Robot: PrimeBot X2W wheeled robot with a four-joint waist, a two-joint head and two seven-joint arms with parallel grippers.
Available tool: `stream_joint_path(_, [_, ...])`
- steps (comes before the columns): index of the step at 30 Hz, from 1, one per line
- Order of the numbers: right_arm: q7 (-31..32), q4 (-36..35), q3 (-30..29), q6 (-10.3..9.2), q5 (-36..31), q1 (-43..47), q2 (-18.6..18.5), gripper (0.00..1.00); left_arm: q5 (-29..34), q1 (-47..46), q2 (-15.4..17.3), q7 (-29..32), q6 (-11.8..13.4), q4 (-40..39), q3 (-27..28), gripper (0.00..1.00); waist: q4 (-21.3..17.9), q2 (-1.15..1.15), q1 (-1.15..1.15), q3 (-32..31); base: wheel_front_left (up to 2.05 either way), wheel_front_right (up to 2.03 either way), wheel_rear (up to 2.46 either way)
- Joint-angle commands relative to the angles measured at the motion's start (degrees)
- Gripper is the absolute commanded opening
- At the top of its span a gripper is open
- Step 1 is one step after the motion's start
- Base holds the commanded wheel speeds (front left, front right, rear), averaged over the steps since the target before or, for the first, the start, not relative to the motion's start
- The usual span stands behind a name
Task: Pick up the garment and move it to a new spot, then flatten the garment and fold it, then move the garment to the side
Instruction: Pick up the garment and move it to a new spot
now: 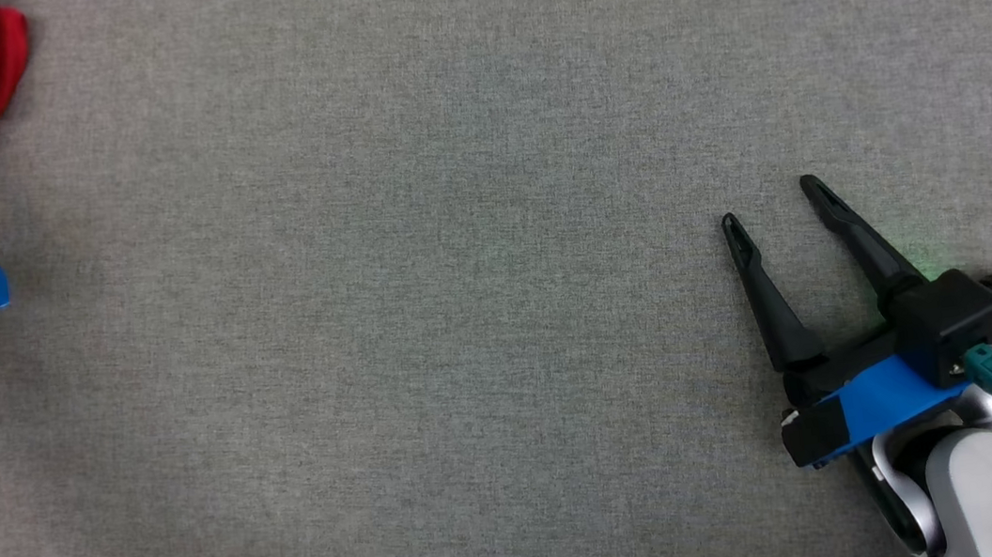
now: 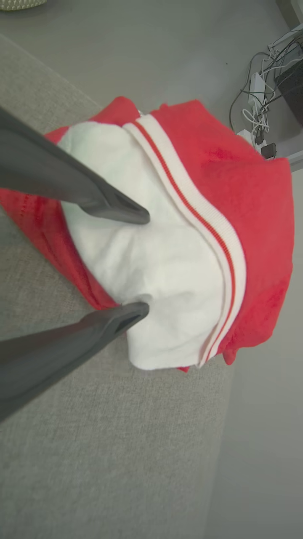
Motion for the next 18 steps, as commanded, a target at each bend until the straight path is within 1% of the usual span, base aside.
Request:
stream_joint_path(1, [-0.1,0.6,-0.5,-0.01,-0.5,0.6,-0.3,1.00,-0.2,-1.5,0.6,-0.8,-0.5,1.4,-0.5,1.00,0.0,0.00,-0.01,0.4,0.00,0.00,0.00])
stream_joint_path(3, [-0.2,0.6,-0.9,-0.03,-0.5,0.6,-0.3,1.00,-0.3,-2.6,0.9,-1.7,-0.4,3.5,-0.8,1.00,-0.3,0.00,-0.01,0.6,0.00,0.00,0.00])
stream_joint_path(4, [-0.4,0.6,-1.0,-0.03,-0.5,0.6,-0.3,1.00,-0.3,-3.1,1.0,-2.2,-0.5,4.4,-0.9,0.64,-0.4,0.00,-0.01,0.7,0.00,0.00,0.00])
stream_joint_path(5, [-0.5,0.6,-1.0,-0.03,-0.4,0.5,-0.3,1.00,-0.2,-3.6,1.2,-2.7,-0.5,5.2,-1.0,0.36,-0.6,0.00,-0.01,0.7,0.00,0.00,0.00])
stream_joint_path(6, [-0.7,0.7,-0.9,-0.03,-0.3,0.3,-0.3,1.00,-0.1,-4.0,1.4,-3.2,-0.5,6.0,-1.3,0.11,-0.7,0.00,-0.01,0.6,0.00,0.00,0.00])
stream_joint_path(7, [-0.8,0.9,-0.8,-0.03,-0.2,0.1,-0.3,1.00,0.0,-4.2,1.5,-3.6,-0.5,6.7,-1.6,0.00,-0.8,0.00,-0.01,0.5,0.00,0.00,0.00])
stream_joint_path(14, [-2.0,2.8,0.2,-0.02,0.9,-0.7,-0.2,1.00,0.0,-5.8,2.9,-7.0,-0.3,9.9,-3.6,0.00,-1.7,0.00,-0.01,-1.5,0.00,0.00,0.00])
stream_joint_path(18, [-3.3,4.7,0.3,-0.01,2.1,-1.0,-0.1,1.00,0.2,-6.5,4.7,-8.6,-0.3,9.5,-5.6,0.00,-2.4,0.00,-0.01,-4.4,0.00,0.00,0.00])
